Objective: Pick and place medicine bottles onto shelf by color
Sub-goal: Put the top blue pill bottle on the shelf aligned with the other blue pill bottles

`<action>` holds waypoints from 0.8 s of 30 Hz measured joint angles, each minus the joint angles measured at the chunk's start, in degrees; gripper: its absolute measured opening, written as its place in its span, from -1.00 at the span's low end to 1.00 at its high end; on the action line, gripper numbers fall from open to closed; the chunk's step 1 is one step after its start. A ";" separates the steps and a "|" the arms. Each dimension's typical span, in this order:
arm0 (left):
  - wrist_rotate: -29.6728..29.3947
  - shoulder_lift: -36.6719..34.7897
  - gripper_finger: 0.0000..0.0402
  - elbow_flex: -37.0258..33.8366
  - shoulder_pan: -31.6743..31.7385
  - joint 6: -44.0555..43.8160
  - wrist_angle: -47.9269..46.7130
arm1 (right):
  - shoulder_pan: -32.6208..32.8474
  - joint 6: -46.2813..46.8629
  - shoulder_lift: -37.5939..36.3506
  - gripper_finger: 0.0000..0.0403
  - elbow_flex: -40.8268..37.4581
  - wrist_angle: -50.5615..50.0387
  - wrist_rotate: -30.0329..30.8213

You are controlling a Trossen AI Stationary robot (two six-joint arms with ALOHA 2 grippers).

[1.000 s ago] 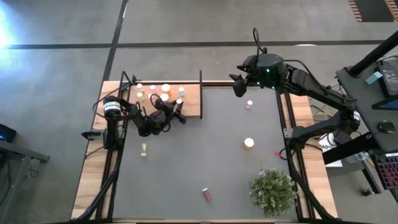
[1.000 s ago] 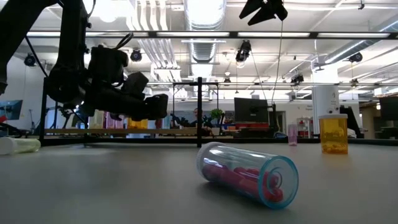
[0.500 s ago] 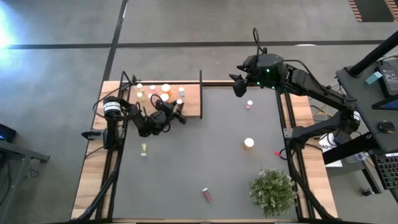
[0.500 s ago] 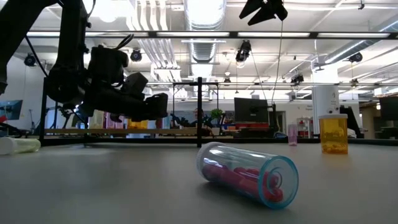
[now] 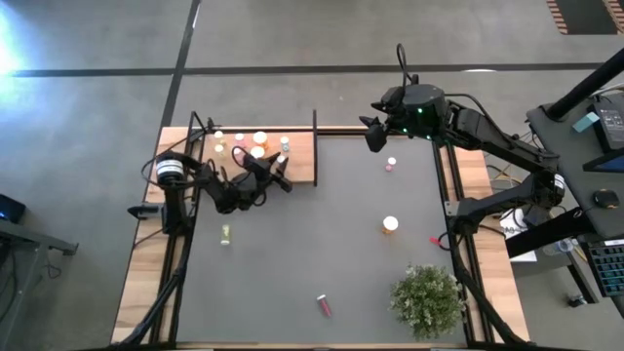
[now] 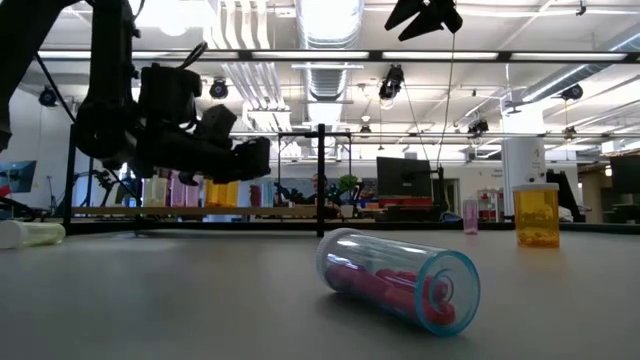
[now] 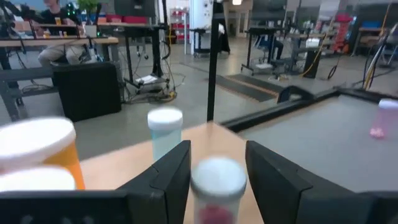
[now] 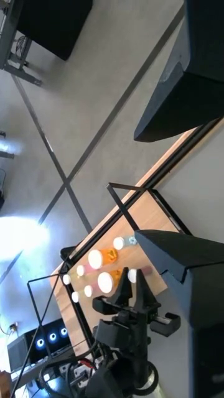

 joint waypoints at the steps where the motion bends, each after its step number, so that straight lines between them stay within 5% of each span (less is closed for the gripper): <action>1: -0.02 -0.52 -0.31 -0.01 -0.01 0.00 -0.01 | 0.00 0.00 0.02 0.16 0.01 0.00 0.00; 13: 0.54 -13.53 -0.31 0.48 -0.48 6.90 -7.43 | 0.00 0.00 0.02 0.16 0.00 0.00 -0.02; 24: 8.14 -31.76 -0.31 17.10 1.00 -0.61 -67.91 | 0.02 0.00 0.02 0.16 0.02 0.00 -0.02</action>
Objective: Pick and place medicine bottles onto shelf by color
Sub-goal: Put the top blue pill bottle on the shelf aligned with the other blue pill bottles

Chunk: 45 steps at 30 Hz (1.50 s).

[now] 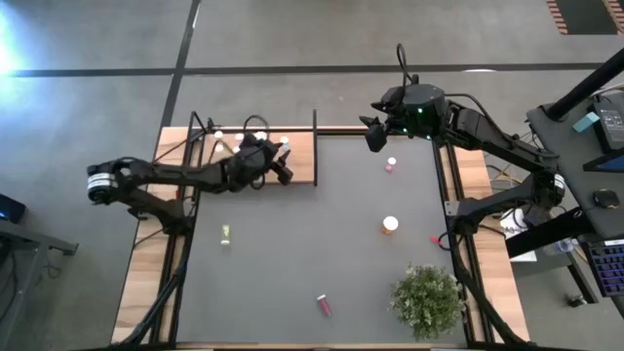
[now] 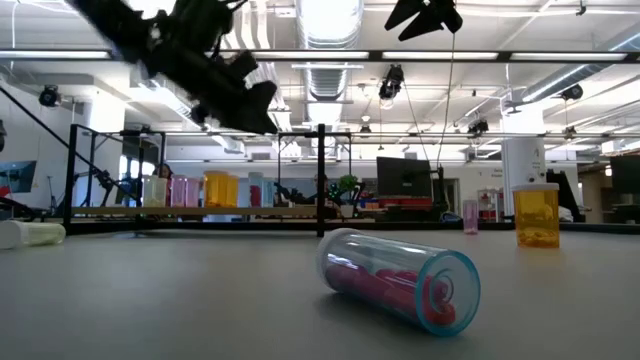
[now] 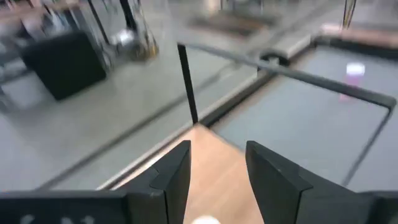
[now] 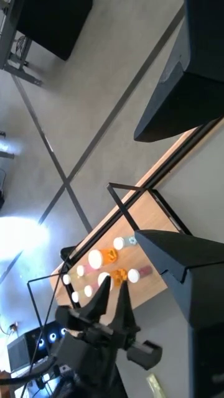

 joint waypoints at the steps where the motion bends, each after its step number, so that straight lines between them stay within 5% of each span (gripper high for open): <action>1: 0.59 -0.77 -0.31 2.50 0.08 -1.03 -6.30 | -0.02 0.00 0.00 0.16 -0.02 0.00 0.02; 10: 5.91 3.04 -0.31 27.53 0.96 -18.85 -52.88 | 0.00 -0.02 0.00 0.16 0.00 0.00 0.02; 18: 10.49 11.75 -0.29 40.73 1.42 -32.40 -70.99 | -0.02 0.00 -0.02 0.16 0.00 0.00 0.00; 26: 13.97 16.68 -0.04 43.12 2.91 -30.66 -73.56 | 0.00 0.00 -0.02 0.16 -0.02 0.00 0.02; 45: 14.18 21.70 -0.02 42.23 7.23 -27.54 -70.05 | -0.01 -0.02 -0.01 0.16 -0.01 0.00 0.01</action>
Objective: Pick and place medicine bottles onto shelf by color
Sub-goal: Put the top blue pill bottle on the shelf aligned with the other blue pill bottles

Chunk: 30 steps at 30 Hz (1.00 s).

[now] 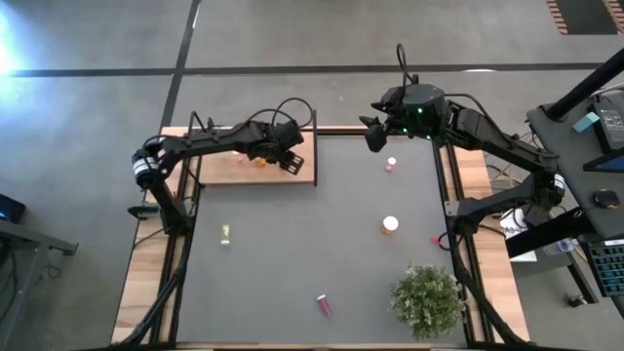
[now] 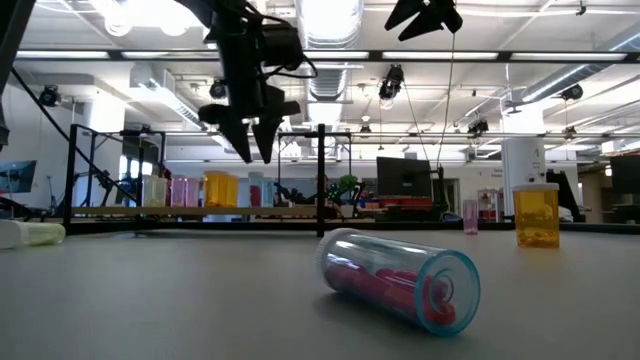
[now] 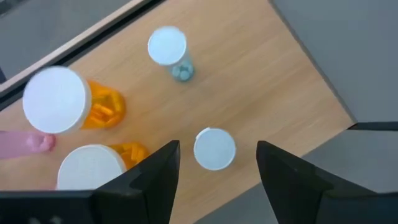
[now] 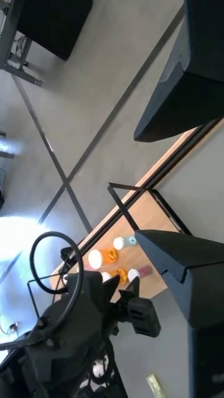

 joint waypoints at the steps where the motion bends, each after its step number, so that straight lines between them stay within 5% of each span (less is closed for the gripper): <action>1: 0.15 0.02 -0.02 -0.52 0.06 0.00 0.30 | 0.00 0.02 -0.01 0.16 0.01 0.00 0.00; 20: 2.30 0.06 -0.03 -6.59 0.75 1.15 7.88 | 0.01 0.02 0.01 0.16 -0.01 0.00 0.00; 30: 2.26 0.06 -0.19 -6.68 1.23 1.51 7.56 | 0.02 0.02 -0.01 0.16 0.01 0.00 0.01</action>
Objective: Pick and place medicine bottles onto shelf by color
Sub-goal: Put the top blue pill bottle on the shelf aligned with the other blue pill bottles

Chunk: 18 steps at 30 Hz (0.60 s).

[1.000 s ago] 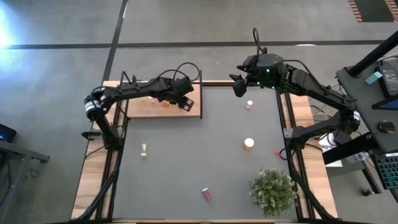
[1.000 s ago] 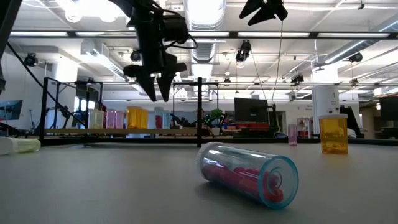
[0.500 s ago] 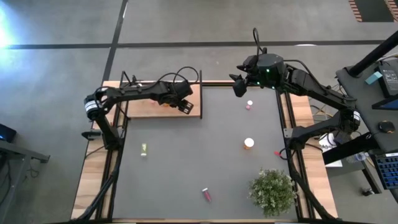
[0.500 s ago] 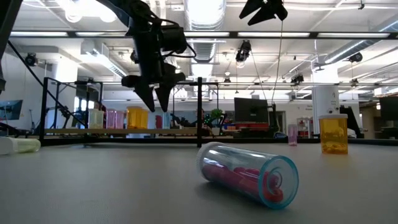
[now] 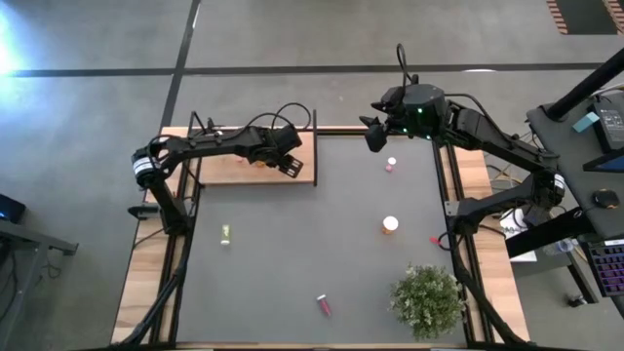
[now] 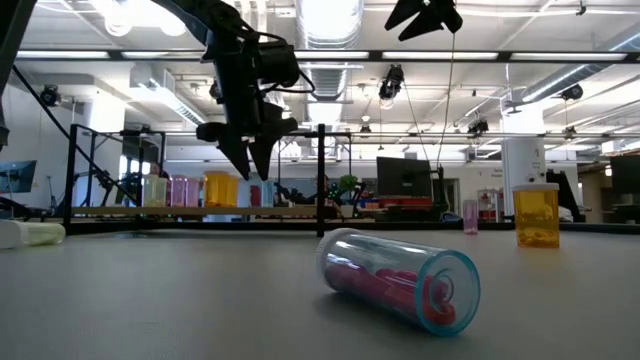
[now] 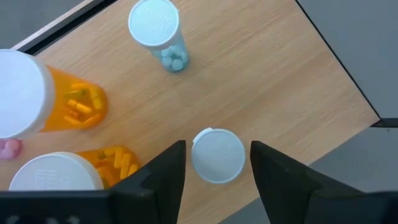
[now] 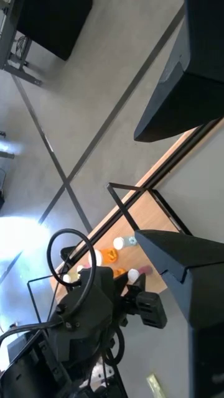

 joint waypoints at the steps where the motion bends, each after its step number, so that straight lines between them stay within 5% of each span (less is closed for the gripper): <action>1: -0.02 0.00 -0.21 0.00 0.00 0.02 0.00 | 0.00 -0.01 0.01 0.16 0.00 0.00 0.00; 18: -1.80 0.00 -0.42 -0.02 -0.02 0.04 0.88 | -0.01 0.00 0.01 0.16 0.00 0.00 0.00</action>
